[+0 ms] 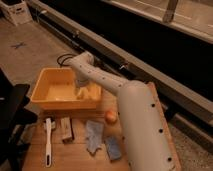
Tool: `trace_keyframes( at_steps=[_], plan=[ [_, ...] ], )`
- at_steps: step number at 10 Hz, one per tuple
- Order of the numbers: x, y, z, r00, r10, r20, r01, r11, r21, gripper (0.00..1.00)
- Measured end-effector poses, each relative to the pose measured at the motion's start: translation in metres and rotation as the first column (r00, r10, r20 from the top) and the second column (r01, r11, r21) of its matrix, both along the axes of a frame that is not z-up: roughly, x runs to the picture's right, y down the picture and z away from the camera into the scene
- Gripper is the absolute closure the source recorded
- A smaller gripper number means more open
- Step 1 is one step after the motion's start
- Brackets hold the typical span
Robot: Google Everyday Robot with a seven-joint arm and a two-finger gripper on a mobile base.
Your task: Place banana in plastic cup
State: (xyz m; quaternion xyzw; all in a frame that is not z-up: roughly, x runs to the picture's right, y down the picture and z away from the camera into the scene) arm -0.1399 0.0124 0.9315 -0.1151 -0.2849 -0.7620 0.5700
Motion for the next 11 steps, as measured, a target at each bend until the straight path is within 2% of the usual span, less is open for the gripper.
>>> trace_keyframes(
  at_steps=[3, 6, 11],
  plan=[
    [-0.002, 0.008, 0.01, 1.0, 0.013, -0.006, -0.013, 0.9997, -0.018, 0.38],
    [-0.01, 0.012, 0.018, 1.0, 0.009, 0.012, -0.008, 0.9994, -0.034, 0.38],
    [-0.017, 0.03, 0.044, 1.0, -0.01, 0.022, 0.013, 0.9946, -0.103, 0.38]
  ],
)
